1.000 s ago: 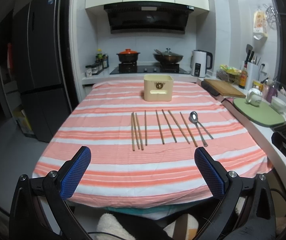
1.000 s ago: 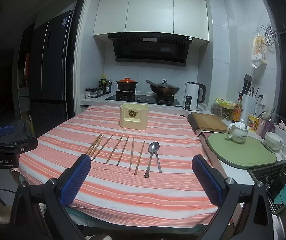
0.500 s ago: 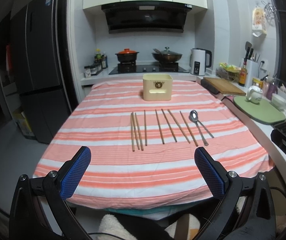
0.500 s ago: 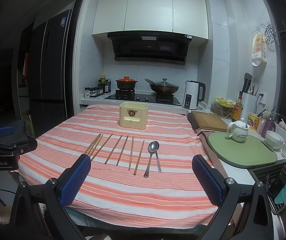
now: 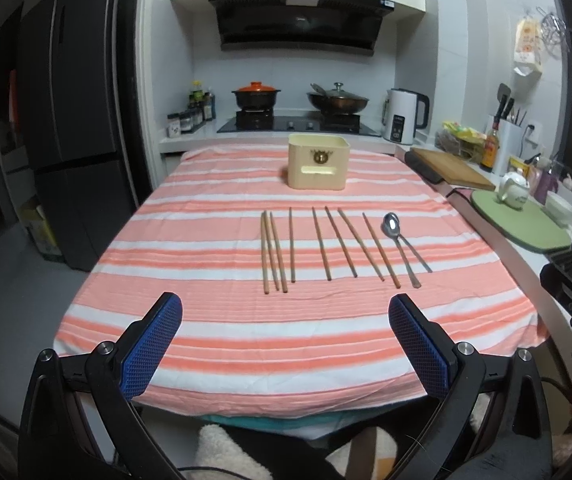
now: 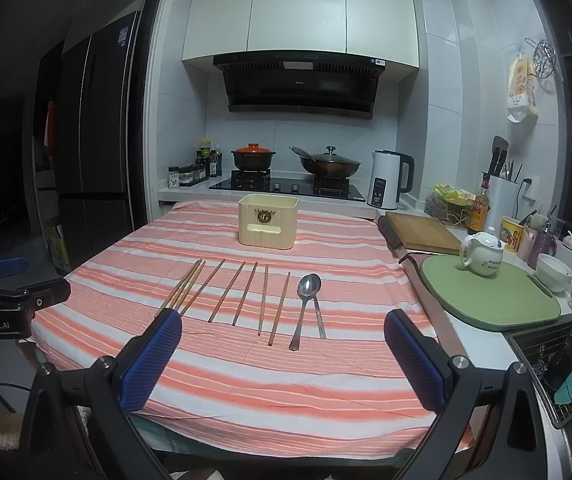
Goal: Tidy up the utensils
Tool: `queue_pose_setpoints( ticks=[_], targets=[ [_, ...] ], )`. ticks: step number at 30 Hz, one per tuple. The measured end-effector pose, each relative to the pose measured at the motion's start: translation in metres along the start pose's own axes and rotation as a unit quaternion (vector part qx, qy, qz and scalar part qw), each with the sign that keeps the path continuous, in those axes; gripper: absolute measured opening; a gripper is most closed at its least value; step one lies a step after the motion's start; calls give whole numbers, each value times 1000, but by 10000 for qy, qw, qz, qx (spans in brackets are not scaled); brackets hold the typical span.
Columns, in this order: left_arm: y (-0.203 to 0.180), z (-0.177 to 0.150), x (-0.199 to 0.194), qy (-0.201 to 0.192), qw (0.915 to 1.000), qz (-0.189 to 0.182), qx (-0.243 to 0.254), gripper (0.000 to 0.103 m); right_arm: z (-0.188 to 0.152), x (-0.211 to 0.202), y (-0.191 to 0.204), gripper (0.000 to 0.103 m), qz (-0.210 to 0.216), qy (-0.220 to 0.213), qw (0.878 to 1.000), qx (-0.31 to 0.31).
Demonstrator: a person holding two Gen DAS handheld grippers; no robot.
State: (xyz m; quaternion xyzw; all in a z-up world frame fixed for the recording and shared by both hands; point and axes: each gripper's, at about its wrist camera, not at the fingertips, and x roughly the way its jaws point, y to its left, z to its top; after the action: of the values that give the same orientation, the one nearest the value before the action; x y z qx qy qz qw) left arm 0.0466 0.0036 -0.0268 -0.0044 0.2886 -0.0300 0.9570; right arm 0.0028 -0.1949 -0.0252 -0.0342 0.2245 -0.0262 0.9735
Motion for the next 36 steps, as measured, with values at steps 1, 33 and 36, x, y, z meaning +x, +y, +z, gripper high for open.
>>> queue_pose_setpoints(
  ticks=[1,33,36],
  targets=[
    [2,0,3,9,10000,-12,-18,103,0,4,0,103,11,22,10000,-17],
    [44,-43,244,1531,9881,158,55,91,-70,248,2,40,1218,2202,9678,-112],
    [47,-43,249,1589,9872,107,-16,89,-74,259,1,31,1282,2382,9627,-12]
  ],
)
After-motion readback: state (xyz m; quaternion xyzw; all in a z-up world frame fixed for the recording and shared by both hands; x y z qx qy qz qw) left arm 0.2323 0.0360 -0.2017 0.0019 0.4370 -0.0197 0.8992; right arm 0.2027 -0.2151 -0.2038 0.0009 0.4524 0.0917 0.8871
